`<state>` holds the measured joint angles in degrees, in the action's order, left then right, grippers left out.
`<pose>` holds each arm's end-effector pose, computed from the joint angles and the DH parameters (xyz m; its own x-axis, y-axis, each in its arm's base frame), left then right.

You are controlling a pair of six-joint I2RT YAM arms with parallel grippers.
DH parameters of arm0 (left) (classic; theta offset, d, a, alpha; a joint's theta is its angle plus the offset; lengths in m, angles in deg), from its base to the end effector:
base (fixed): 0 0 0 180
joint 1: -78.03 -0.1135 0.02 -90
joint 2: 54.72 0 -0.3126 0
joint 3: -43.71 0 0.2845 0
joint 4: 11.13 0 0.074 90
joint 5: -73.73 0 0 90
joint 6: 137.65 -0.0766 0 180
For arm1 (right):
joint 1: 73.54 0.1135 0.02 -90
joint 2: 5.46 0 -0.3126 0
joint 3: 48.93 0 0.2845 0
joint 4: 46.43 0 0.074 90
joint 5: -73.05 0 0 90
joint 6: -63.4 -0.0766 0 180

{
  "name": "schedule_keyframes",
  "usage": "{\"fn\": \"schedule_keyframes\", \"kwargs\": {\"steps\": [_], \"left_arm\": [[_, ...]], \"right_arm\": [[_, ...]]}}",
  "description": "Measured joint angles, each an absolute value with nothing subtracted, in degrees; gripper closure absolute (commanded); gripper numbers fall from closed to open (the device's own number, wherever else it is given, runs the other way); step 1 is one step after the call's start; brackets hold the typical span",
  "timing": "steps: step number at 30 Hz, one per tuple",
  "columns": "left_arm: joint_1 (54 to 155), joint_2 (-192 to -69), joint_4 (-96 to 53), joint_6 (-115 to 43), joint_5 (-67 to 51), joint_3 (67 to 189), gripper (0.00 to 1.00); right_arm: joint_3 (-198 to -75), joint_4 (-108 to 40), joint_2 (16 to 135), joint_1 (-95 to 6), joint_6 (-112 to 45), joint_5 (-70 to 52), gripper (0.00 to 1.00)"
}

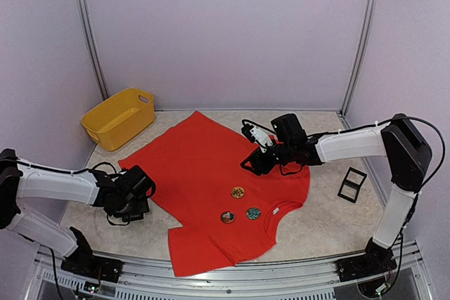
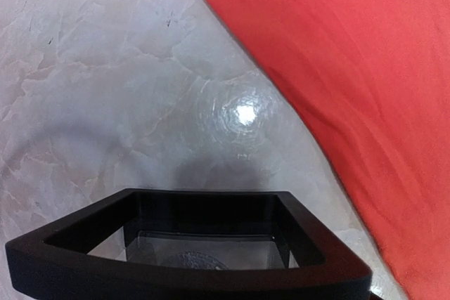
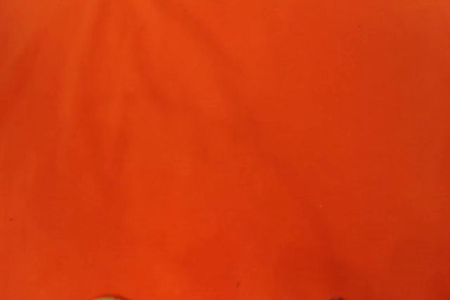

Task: Pin the brooch onto the clothing

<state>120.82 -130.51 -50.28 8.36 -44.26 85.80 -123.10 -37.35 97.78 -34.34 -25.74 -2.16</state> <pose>0.1871 -0.1242 0.1233 -0.8052 -0.2524 -0.5367 -0.3028 0.9530 0.0062 0.3416 0.3038 0.1881 -0.4671 -0.3997 -0.7887 -0.7738 0.6165 0.1459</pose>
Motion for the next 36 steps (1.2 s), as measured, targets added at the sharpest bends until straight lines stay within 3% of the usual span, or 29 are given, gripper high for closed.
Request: {"fn": "schedule_keyframes", "kwargs": {"steps": [8, 23, 29, 36], "left_arm": [[122.65, -131.03, -49.34, 8.69, -43.53, 85.61, 0.57], [123.14, -125.63, -51.31, 9.13, -41.52, 85.58, 0.81], [123.14, -124.41, -51.92, 9.08, -41.63, 85.61, 0.98], [123.14, -123.67, -52.91, 9.35, -42.25, 85.78, 1.0]], "right_arm": [[-123.1, -37.28, 97.85, -34.34, -25.56, -1.86, 0.42], [-123.54, -37.06, 97.89, -34.34, -25.32, -1.07, 0.42], [-123.95, -36.84, 98.15, -34.34, -25.28, -0.68, 0.42], [-123.98, -36.67, 98.15, -34.34, -25.12, -0.41, 0.42]]}}
